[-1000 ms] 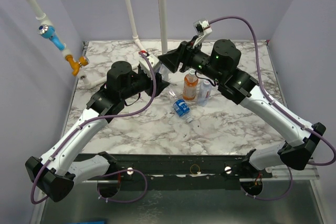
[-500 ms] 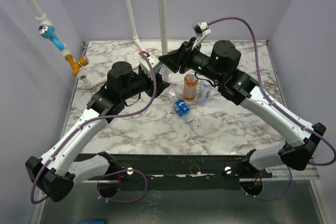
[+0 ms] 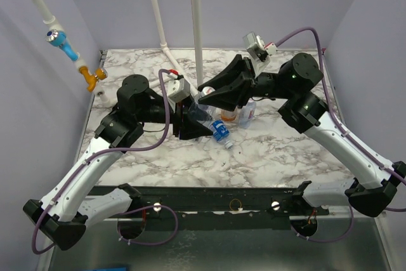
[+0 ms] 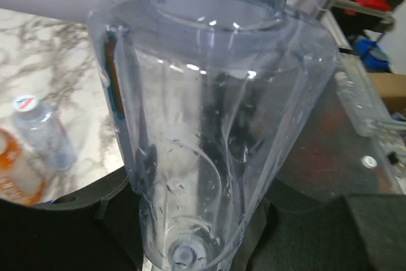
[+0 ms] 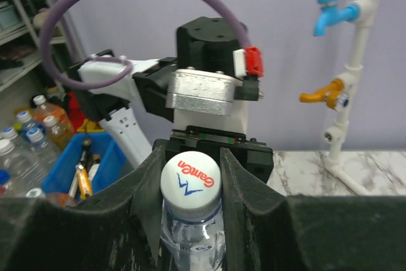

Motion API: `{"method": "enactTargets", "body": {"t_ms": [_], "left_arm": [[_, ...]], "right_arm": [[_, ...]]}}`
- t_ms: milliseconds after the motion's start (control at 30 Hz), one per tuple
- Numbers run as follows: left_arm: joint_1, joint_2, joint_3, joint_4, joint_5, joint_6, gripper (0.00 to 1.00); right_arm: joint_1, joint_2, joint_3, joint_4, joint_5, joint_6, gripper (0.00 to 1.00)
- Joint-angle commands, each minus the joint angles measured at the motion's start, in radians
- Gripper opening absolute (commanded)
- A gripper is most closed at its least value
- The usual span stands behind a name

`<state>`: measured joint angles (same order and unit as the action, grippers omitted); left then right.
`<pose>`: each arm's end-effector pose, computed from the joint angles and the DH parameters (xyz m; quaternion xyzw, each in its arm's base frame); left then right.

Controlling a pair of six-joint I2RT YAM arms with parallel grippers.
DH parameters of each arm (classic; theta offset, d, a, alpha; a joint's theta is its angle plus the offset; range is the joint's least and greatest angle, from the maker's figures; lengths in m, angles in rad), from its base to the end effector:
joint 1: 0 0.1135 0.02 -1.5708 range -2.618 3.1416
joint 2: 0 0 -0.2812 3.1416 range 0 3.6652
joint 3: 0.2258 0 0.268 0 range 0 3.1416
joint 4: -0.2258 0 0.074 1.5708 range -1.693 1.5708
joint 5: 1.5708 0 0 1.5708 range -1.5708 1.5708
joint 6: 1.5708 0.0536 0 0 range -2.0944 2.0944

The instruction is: Unscrew the bottle caps

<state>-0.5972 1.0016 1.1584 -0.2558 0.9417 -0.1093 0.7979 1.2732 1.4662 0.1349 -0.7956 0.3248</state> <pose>0.1593 -0.1607 0.4400 0.4551 0.5675 -0.5224 0.4449 0.1736 0.2329 0.5272 -0.4320 0.4480 0.5899 0.5145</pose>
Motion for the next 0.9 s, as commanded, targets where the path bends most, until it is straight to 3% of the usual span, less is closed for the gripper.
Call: {"method": "enactTargets", "body": {"t_ms": [0, 100, 133, 167, 200, 267, 300, 333, 433, 600, 867], "left_arm": [[0.005, 0.022, 0.026, -0.009, 0.176, -0.085, 0.17], [0.005, 0.019, 0.026, -0.023, 0.137, -0.064, 0.16], [0.005, 0.02, 0.025, -0.026, 0.118, -0.058, 0.16], [0.005, 0.019, 0.023, -0.026, 0.095, -0.049, 0.16], [0.005, 0.017, 0.021, -0.029, 0.069, -0.037, 0.15], [0.005, 0.014, 0.014, -0.03, 0.001, -0.014, 0.15], [0.005, 0.012, 0.009, -0.031, -0.043, 0.001, 0.15], [0.005, 0.012, 0.005, -0.03, -0.088, 0.018, 0.15], [0.005, 0.012, -0.007, -0.028, -0.213, 0.061, 0.15], [0.005, 0.014, -0.036, 0.003, -0.39, 0.102, 0.15], [0.005, 0.028, -0.046, 0.022, -0.485, 0.105, 0.15]], "right_arm": [[0.007, 0.0, 0.0, 0.061, -0.286, 0.04, 0.01], [0.006, -0.007, -0.01, 0.033, -0.252, 0.018, 0.01], [0.006, -0.008, -0.007, 0.009, -0.22, 0.003, 0.06], [0.006, -0.009, 0.0, -0.025, -0.165, -0.016, 0.19], [0.006, -0.009, 0.009, -0.062, -0.098, -0.033, 0.45], [0.006, -0.012, 0.025, -0.13, 0.106, -0.054, 0.81], [0.006, -0.007, 0.037, -0.18, 0.218, -0.062, 0.96], [0.006, -0.002, 0.053, -0.212, 0.301, -0.066, 1.0], [0.006, 0.009, 0.092, -0.257, 0.474, -0.048, 1.0], [0.007, 0.012, 0.1, -0.256, 0.622, 0.02, 1.0], [0.009, 0.057, 0.118, -0.25, 0.616, 0.07, 0.92]]}}
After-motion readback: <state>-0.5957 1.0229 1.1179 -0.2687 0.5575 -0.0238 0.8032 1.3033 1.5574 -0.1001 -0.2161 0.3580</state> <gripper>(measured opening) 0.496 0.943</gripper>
